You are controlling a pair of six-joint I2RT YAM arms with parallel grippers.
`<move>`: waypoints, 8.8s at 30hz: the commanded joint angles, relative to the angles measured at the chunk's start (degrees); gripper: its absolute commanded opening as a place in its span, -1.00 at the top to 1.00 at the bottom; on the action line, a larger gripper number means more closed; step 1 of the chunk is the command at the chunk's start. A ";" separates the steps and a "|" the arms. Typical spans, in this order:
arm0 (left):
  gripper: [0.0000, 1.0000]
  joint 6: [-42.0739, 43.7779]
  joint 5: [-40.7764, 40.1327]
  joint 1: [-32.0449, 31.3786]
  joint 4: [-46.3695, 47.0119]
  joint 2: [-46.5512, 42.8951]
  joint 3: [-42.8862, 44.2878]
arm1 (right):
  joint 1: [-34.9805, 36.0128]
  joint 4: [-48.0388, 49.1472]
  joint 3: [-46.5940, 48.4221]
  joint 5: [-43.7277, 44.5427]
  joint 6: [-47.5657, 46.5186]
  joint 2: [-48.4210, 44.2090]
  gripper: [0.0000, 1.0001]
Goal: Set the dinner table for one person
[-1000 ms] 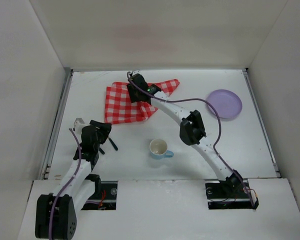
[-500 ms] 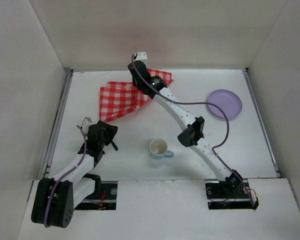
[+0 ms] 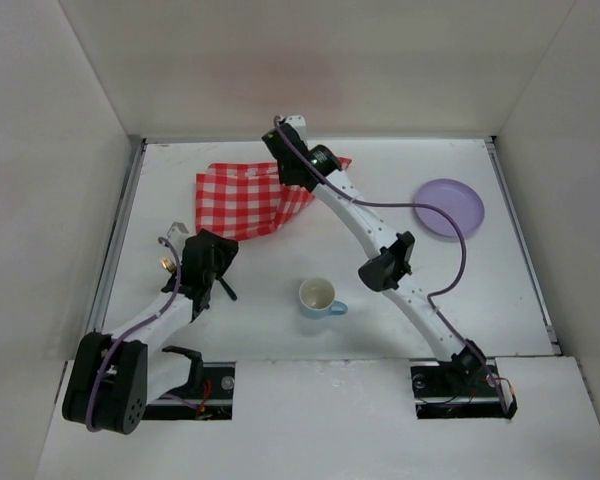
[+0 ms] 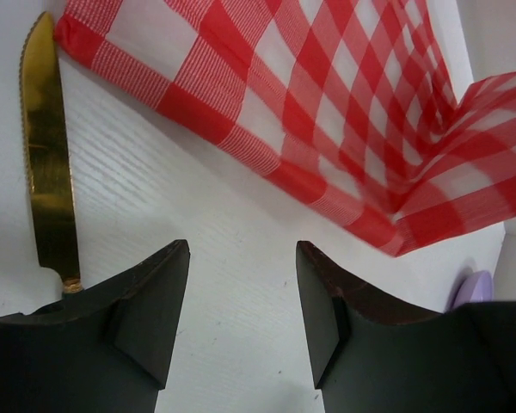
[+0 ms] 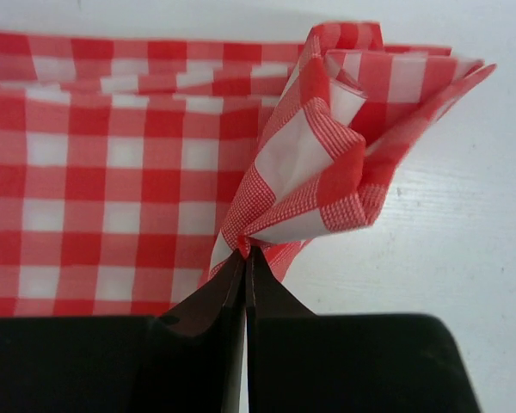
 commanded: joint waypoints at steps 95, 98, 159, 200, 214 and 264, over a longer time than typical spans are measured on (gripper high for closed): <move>0.12 4.27 -5.47 -4.80 4.00 5.66 2.00 | -31.77 72.77 -148.50 -20.04 20.33 -79.69 0.82; 0.13 3.31 -5.73 -7.70 2.34 7.15 2.79 | -31.51 73.39 -148.50 -20.39 20.76 -80.04 0.82; 1.00 1.02 -9.86 -11.92 5.59 7.08 -2.03 | -31.42 74.71 -157.82 -21.98 23.23 -91.12 0.79; 0.04 16.84 -12.14 -20.36 13.40 -2.69 -0.45 | -57.08 74.88 -141.84 -14.94 24.46 -79.36 0.10; 0.03 16.05 -12.32 -20.10 14.02 -3.13 -1.16 | -59.11 72.86 -134.62 -16.00 22.17 -65.98 0.34; 0.04 12.80 -7.49 -11.57 14.02 -4.88 -3.71 | -22.13 72.77 -128.21 -19.24 19.53 -74.08 0.95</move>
